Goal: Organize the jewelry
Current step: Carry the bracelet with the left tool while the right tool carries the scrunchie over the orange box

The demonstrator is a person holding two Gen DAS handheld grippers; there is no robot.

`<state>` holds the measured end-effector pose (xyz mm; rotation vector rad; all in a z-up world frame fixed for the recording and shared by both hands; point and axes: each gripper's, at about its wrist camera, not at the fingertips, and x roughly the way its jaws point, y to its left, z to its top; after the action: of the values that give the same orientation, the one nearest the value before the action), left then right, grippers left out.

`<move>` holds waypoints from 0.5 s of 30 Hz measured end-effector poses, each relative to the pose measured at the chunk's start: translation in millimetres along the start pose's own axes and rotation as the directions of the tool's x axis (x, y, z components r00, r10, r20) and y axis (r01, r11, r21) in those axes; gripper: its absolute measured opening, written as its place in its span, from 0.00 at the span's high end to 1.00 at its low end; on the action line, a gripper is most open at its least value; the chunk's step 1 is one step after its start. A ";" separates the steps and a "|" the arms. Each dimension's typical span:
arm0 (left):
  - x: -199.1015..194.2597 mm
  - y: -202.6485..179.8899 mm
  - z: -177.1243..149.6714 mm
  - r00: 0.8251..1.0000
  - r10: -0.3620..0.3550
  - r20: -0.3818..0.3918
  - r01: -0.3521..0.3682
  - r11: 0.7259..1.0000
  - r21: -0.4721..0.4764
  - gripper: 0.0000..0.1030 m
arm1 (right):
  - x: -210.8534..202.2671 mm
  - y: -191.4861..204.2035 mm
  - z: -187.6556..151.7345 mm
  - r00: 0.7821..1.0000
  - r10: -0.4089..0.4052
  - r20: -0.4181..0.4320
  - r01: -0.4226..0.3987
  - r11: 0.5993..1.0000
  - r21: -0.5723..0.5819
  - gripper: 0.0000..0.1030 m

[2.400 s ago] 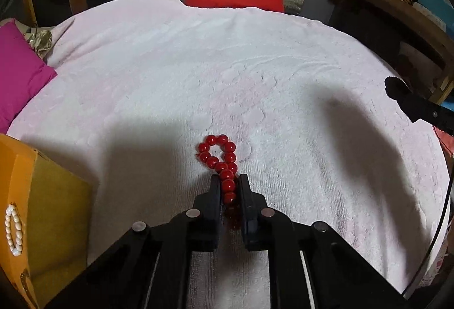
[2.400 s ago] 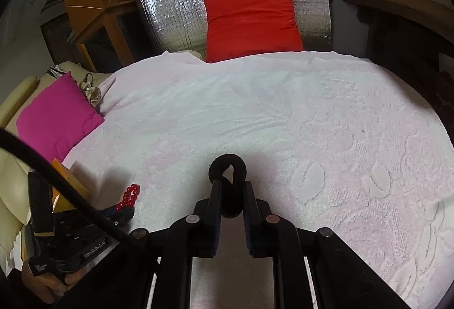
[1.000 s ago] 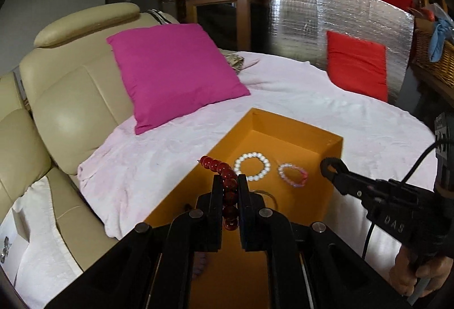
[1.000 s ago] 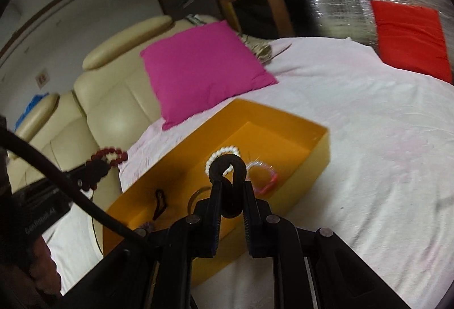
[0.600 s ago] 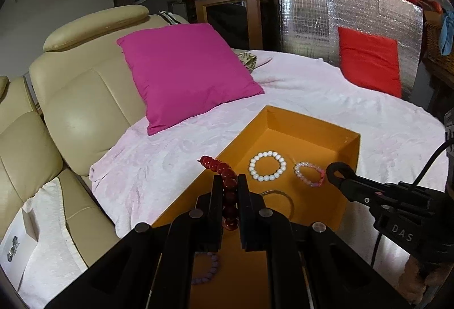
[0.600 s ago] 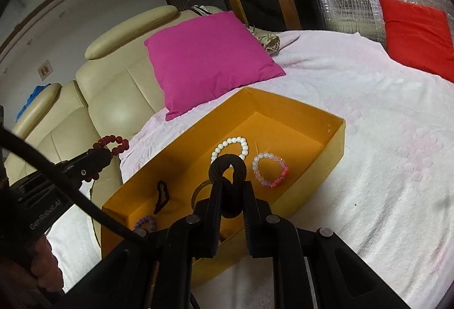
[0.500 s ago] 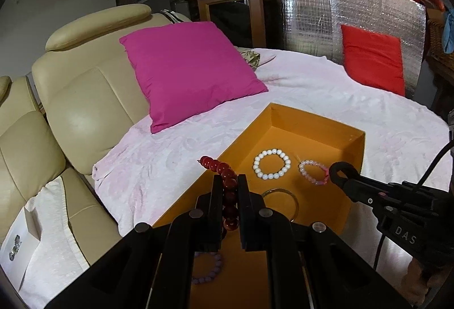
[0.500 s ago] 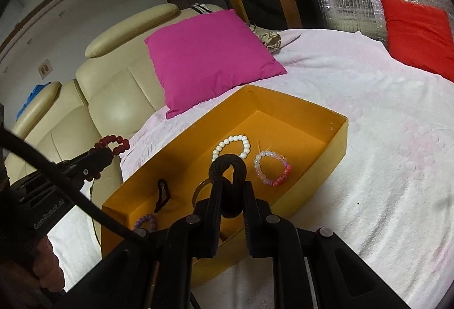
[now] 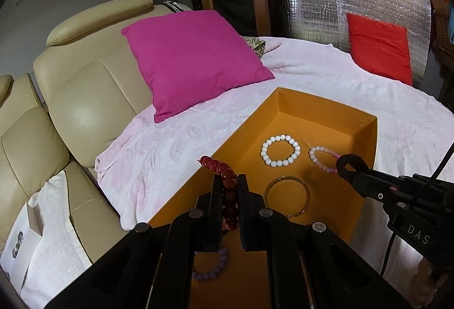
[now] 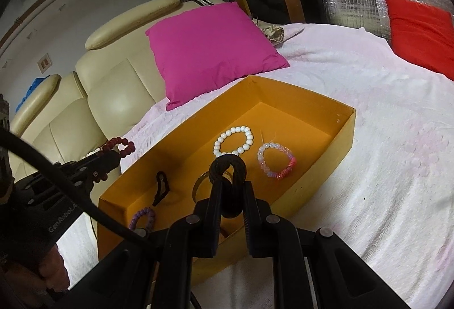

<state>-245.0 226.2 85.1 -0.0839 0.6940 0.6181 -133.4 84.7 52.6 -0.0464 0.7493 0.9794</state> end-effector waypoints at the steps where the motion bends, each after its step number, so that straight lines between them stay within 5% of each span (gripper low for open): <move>1: 0.8 0.0 -0.1 1.000 0.001 -0.002 -0.001 1.000 0.002 0.91 | 0.4 0.4 -0.5 1.000 -0.003 0.000 0.003 1.000 -0.003 0.85; 15: 14.3 -3.0 -8.2 0.999 0.012 -0.047 -0.012 1.000 0.015 0.91 | 8.9 -1.7 -5.0 0.999 -0.017 -0.031 0.017 1.000 0.005 0.85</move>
<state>-239.5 228.7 69.5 -0.0810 0.7454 0.6239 -131.9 88.4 43.0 -0.0630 0.7786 0.9625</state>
